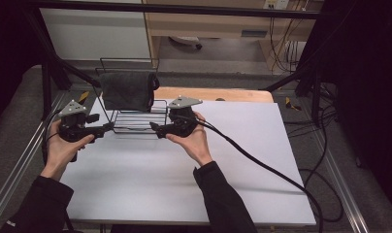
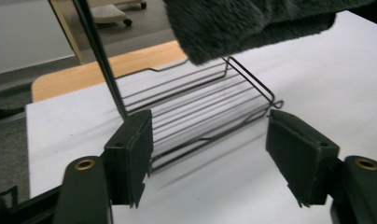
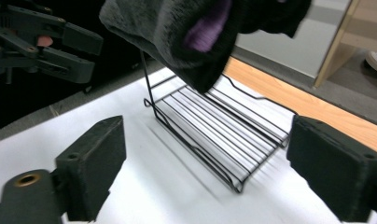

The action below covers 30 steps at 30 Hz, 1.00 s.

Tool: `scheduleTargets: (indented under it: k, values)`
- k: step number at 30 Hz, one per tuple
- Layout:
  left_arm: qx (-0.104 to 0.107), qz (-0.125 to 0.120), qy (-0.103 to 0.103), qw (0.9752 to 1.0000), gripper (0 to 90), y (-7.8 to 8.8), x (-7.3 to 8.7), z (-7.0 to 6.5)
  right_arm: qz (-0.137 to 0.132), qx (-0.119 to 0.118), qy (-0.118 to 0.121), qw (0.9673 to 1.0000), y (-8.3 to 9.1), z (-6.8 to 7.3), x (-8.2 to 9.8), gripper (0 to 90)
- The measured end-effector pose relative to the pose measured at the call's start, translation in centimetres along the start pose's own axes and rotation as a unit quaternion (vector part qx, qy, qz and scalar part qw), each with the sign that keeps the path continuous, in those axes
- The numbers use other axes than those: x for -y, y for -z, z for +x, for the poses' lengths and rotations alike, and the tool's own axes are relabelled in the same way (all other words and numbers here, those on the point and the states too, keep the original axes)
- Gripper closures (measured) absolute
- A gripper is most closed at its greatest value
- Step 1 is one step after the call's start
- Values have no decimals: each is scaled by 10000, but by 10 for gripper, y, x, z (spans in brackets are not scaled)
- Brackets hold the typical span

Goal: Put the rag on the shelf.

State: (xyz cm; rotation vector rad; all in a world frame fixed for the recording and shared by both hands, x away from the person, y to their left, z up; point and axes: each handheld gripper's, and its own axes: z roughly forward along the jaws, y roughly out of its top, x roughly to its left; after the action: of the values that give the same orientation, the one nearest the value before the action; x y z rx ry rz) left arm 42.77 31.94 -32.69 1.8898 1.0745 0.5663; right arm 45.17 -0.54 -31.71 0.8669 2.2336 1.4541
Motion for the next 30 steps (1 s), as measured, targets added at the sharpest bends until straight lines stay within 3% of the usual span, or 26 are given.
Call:
scheduleTargets:
  k: [16,23,30]
  values:
    - [416,220,-180,9987,85,-9,14,-39,252,286,-170,9991,79,-29,32,19]
    - [523,218,-276,9980,65,-13,24,-56,254,368,-347,9984,113,-47,58,8]
    - [657,220,-358,9970,71,-21,42,-74,317,252,-507,9979,137,-66,99,8]
